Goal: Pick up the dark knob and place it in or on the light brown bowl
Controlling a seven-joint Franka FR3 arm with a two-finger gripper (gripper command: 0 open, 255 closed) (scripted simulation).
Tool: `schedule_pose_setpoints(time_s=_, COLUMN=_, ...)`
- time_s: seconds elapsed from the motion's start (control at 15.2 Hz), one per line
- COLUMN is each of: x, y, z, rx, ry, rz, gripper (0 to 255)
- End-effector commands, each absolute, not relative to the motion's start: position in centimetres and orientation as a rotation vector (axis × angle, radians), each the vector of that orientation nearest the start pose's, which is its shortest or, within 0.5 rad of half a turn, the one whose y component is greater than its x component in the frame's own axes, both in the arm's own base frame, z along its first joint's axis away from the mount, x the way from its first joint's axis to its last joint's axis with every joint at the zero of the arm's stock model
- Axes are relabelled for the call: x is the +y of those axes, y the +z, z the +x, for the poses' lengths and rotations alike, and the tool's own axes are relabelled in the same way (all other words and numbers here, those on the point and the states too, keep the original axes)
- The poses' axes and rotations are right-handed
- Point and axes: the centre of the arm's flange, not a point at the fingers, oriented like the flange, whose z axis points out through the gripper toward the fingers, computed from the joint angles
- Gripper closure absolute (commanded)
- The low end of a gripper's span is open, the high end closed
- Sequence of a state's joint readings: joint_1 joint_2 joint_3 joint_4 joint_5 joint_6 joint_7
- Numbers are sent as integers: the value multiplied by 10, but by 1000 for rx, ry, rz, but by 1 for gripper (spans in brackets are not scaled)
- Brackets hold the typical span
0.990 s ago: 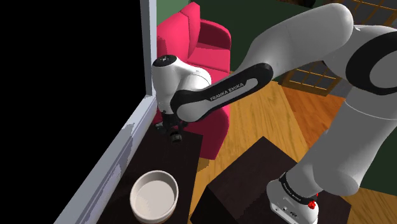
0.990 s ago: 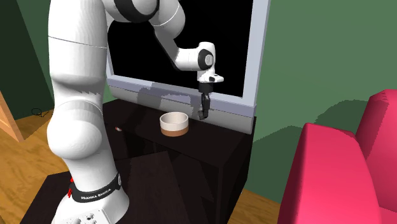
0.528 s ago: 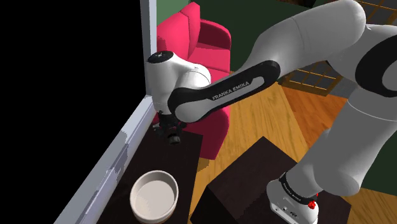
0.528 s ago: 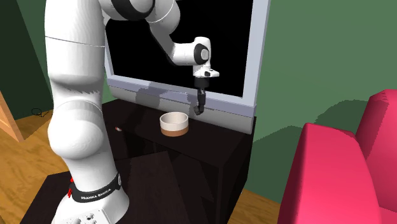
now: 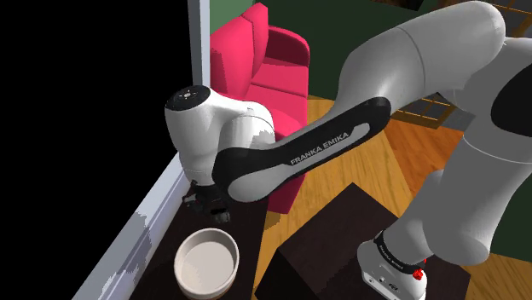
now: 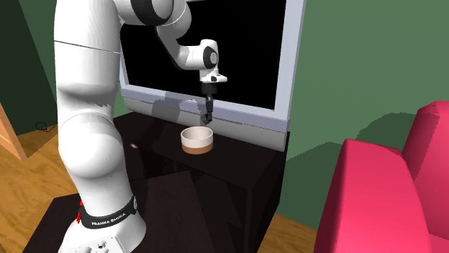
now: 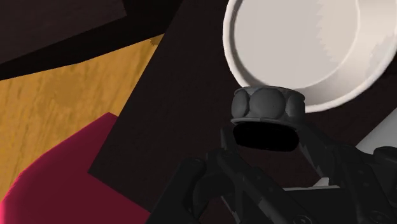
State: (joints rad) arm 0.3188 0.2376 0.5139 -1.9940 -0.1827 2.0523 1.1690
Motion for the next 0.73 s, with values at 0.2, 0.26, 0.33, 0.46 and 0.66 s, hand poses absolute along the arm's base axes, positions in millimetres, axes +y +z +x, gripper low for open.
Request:
schedule_pose_setpoints(time_s=0.2, x=467, y=348, z=363, rx=402, ry=73, rz=-3258, gripper=255)
schedule_pose_setpoints(time_s=0.26, x=477, y=349, z=355, rx=402, ry=73, rz=-3258, gripper=255)
schedule_pose_setpoints(time_s=0.33, x=477, y=343, z=355, rx=402, ry=73, rz=-3258, gripper=255)
schedule_pose_setpoints(time_s=0.46, x=477, y=333, z=355, rx=402, ry=73, rz=-3258, gripper=255)
schedule_pose_setpoints(time_s=0.66, x=477, y=317, z=355, rx=402, ry=73, rz=-3258, gripper=255)
